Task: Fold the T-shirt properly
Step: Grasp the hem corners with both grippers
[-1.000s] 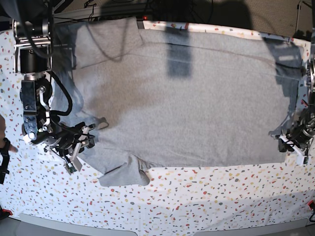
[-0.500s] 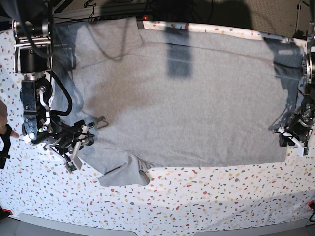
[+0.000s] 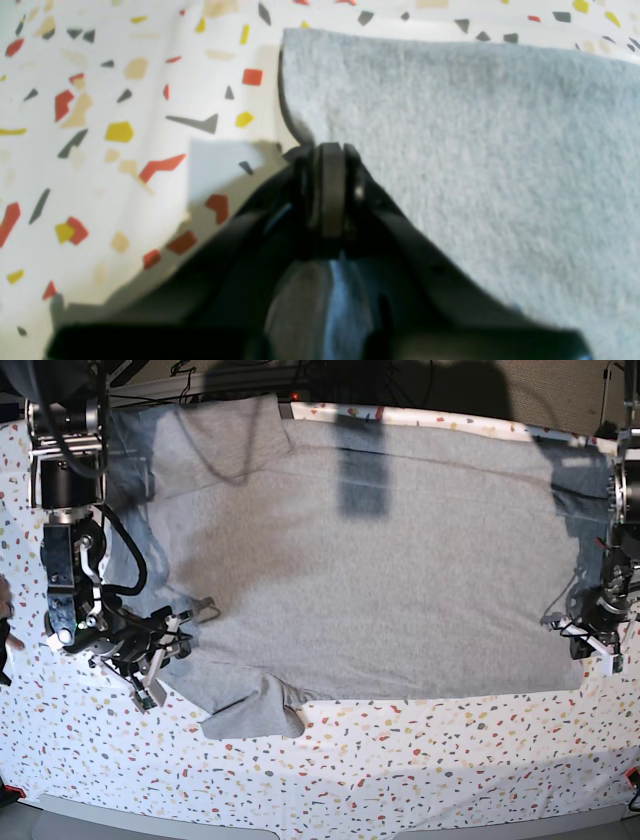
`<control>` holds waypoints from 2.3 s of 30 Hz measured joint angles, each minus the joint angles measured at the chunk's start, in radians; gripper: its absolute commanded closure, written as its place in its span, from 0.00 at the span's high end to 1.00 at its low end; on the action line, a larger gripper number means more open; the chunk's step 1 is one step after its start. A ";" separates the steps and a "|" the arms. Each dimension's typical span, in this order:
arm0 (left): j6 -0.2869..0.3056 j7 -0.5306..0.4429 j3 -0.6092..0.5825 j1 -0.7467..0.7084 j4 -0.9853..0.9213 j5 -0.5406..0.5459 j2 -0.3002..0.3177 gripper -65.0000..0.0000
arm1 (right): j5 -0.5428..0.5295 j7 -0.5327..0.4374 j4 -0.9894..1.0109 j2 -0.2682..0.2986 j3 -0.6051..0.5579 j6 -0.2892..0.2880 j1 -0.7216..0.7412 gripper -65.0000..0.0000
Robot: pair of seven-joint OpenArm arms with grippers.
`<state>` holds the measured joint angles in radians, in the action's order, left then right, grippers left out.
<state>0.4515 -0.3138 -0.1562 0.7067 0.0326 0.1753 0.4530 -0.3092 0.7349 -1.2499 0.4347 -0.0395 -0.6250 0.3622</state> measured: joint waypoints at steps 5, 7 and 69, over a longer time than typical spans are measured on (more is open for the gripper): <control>0.001 -0.144 0.000 -0.018 -0.006 -0.003 -0.004 0.00 | -0.035 -0.001 0.000 0.000 0.000 0.000 0.020 0.35; 0.001 -0.162 0.000 -0.014 -0.006 0.000 -0.004 0.00 | -0.034 -0.023 0.000 -0.001 0.000 0.000 0.028 0.35; 0.004 0.147 0.000 0.025 0.045 0.111 -0.030 0.00 | 0.207 -0.400 1.014 -0.038 -0.278 -0.070 0.533 0.00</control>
<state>0.4553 -0.1665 -0.1562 0.7319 0.0772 0.2863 0.4229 -0.1024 0.3347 -0.2363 0.3965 -0.3172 -0.6952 0.8948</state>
